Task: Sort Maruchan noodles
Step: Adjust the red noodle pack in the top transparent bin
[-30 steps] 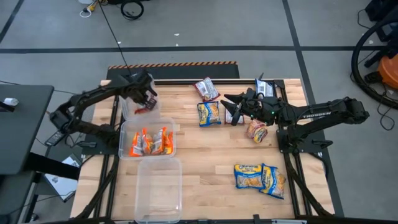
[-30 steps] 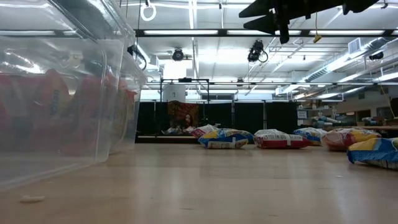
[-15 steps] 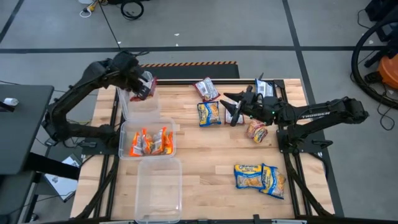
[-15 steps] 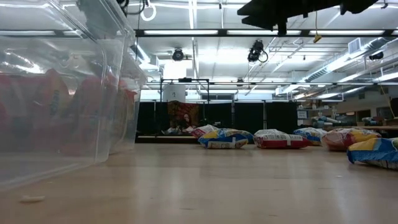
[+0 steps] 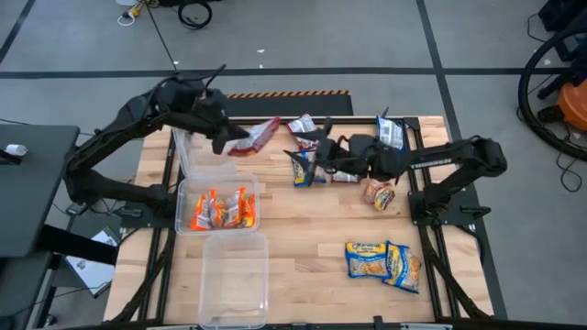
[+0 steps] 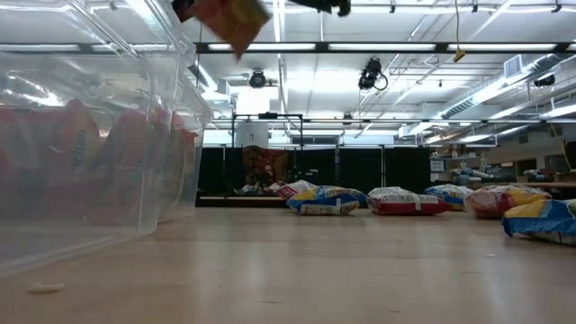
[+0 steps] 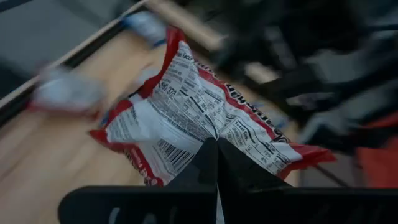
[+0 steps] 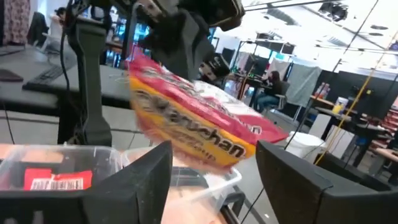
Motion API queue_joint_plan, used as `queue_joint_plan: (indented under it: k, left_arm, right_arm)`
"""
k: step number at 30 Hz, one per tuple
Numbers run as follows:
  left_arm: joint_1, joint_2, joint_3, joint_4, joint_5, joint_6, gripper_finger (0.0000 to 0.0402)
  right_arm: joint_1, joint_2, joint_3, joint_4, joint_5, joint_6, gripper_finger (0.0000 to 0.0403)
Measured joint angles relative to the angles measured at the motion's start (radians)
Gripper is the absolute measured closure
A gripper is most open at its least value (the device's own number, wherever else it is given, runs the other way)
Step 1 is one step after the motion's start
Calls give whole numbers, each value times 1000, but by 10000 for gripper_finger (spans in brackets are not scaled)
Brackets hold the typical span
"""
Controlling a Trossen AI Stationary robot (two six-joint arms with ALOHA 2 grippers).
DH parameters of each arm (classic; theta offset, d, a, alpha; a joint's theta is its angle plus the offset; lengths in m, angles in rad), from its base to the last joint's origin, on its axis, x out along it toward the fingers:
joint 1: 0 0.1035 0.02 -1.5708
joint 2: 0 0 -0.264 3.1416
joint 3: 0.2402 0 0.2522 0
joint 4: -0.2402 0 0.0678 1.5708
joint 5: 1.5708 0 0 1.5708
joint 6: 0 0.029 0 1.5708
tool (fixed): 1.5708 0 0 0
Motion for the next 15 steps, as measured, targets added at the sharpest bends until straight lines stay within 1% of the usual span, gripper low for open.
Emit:
queue_joint_plan:
  k: [4,8,10,12,15]
  left_arm:
    - [-54,0,0,119,96,-1,401]
    - [-96,0,0,202,185,6,401]
    - [-117,0,0,244,220,5,402]
    - [-134,0,0,285,267,3,402]
    - [-149,0,0,344,370,7,402]
  right_arm:
    - [4,-20,78,-117,2,-12,146]
    - [5,-73,96,-132,1,-68,122]
    - [5,-100,97,-128,-10,-68,110]
    - [7,-121,97,-129,-75,-47,101]
    - [15,-144,97,-129,-222,-14,95]
